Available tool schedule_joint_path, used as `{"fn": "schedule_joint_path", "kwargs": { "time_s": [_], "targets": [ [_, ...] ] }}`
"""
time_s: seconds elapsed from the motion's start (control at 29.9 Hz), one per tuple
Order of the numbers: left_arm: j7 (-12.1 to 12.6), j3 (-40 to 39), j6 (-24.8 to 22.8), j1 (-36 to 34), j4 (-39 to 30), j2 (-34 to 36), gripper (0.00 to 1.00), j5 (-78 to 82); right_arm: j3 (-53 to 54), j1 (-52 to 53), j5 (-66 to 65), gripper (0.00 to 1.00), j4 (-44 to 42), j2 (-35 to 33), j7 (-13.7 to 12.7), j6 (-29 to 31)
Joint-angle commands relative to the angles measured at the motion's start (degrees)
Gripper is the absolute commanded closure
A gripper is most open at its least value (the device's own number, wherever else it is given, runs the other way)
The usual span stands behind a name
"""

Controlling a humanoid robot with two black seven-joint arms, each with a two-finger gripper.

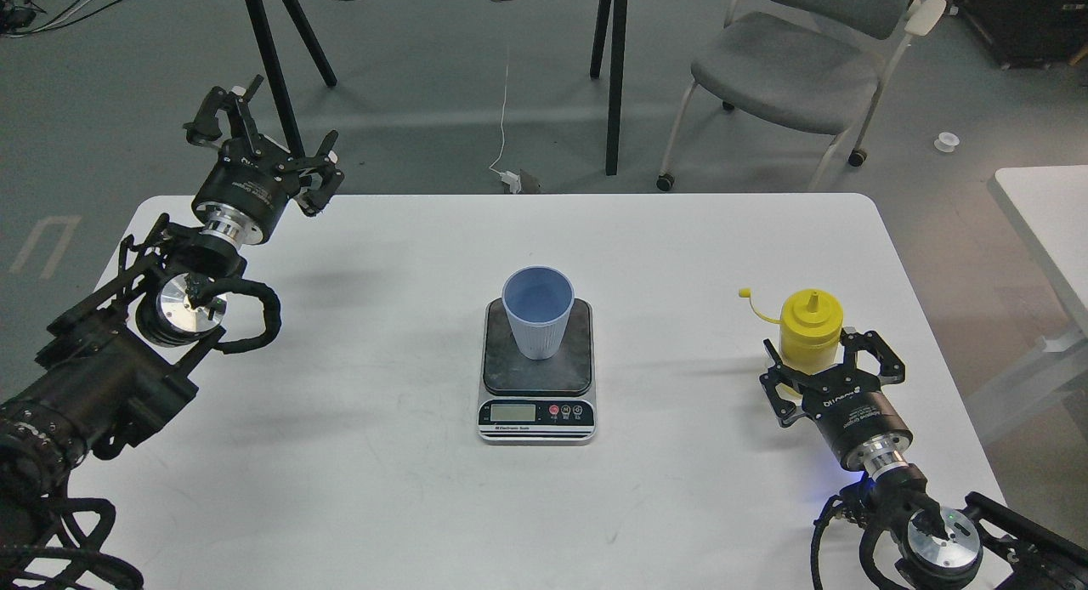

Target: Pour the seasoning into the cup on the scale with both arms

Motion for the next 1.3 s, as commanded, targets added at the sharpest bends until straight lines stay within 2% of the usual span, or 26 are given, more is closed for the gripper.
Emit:
{"fn": "schedule_joint_path", "kwargs": {
  "time_s": [0.0, 0.17, 0.54, 0.7, 0.87, 0.94, 1.07, 1.27],
  "targets": [
    [0.0, -0.1, 0.1, 0.0, -0.1, 0.1, 0.01, 0.0, 0.5, -1.7, 0.1, 0.09, 1.0, -0.4, 0.2, 0.0],
    [0.0, -0.2, 0.1, 0.0, -0.2, 0.0, 0.01, 0.0, 1.8, -4.7, 0.1, 0.04, 2.3, -2.0, 0.5, 0.0],
    [-0.1, -0.4, 0.0, -0.1, -0.5, 0.2, 0.01, -0.1, 3.7, -11.2, 0.0, 0.03, 7.0, -5.4, 0.5, 0.0],
    [0.0, -0.5, -0.1, -0.2, -0.5, 0.5, 0.01, -0.2, 4.8, -13.5, 0.0, 0.03, 11.1, -13.1, 0.6, 0.0],
    [0.2, -0.5, -0.4, -0.3, -0.5, 1.7, 0.01, -0.2, 6.6, -13.5, -0.1, 0.01, 10.6, -22.9, 0.6, 0.0],
    [0.2, -0.5, -0.4, -0.3, -0.5, 1.7, 0.01, -0.2, 8.7, -12.9, -0.2, 0.01, 10.2, -25.7, 0.6, 0.0],
    [0.2, -0.6, -0.6, -0.4, -0.5, 1.7, 0.01, -0.4, 13.4, -8.7, -0.4, 0.01, 5.5, -26.7, 0.5, 0.0],
    [0.4, -3.6, -2.6, 0.9, 0.5, 1.7, 0.01, -0.8, 10.2, 5.4, -4.2, 0.0, -1.8, -25.1, -0.9, 0.0]
  ]
}}
